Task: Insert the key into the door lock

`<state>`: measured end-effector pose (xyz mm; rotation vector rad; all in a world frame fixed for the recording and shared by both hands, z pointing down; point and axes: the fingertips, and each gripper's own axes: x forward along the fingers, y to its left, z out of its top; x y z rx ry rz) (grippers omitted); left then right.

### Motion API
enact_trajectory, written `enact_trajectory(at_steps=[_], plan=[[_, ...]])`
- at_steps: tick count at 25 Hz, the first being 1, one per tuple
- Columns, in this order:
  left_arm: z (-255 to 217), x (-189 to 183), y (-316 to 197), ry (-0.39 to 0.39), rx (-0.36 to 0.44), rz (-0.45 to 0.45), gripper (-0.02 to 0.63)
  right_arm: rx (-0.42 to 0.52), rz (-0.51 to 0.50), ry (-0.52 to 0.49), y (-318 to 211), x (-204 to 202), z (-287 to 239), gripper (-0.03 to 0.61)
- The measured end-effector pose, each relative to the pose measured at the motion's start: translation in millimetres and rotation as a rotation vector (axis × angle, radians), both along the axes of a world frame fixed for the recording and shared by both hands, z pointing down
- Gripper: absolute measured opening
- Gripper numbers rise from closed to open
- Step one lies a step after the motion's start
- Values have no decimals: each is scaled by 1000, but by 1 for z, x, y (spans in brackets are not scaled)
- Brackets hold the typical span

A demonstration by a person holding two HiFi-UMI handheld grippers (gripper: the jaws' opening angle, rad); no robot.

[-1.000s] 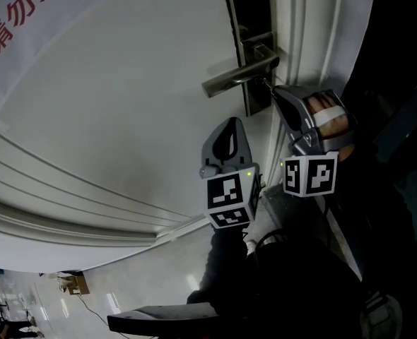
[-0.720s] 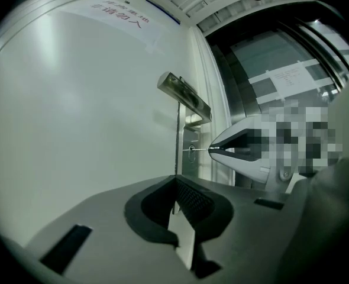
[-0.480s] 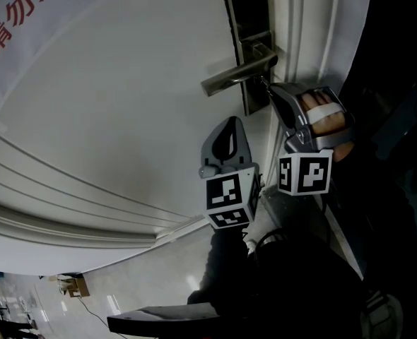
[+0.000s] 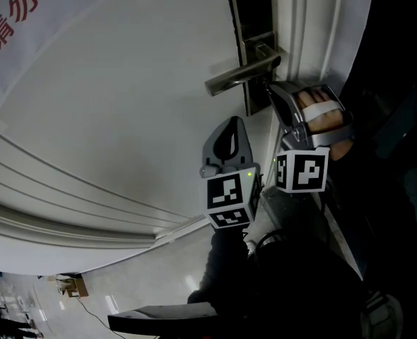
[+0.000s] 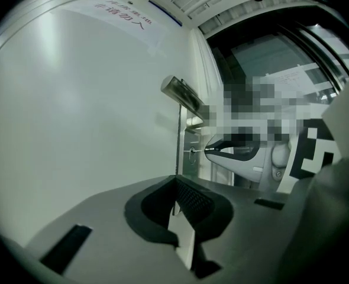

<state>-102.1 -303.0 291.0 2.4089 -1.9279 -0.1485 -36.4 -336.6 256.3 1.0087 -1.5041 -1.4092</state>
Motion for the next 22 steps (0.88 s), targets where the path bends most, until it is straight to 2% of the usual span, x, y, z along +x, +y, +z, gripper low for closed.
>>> enact_trajectory(at_steps=[22], plan=[[-2, -6, -2, 6, 8, 0, 2, 4, 3, 9, -2, 0, 0, 12]])
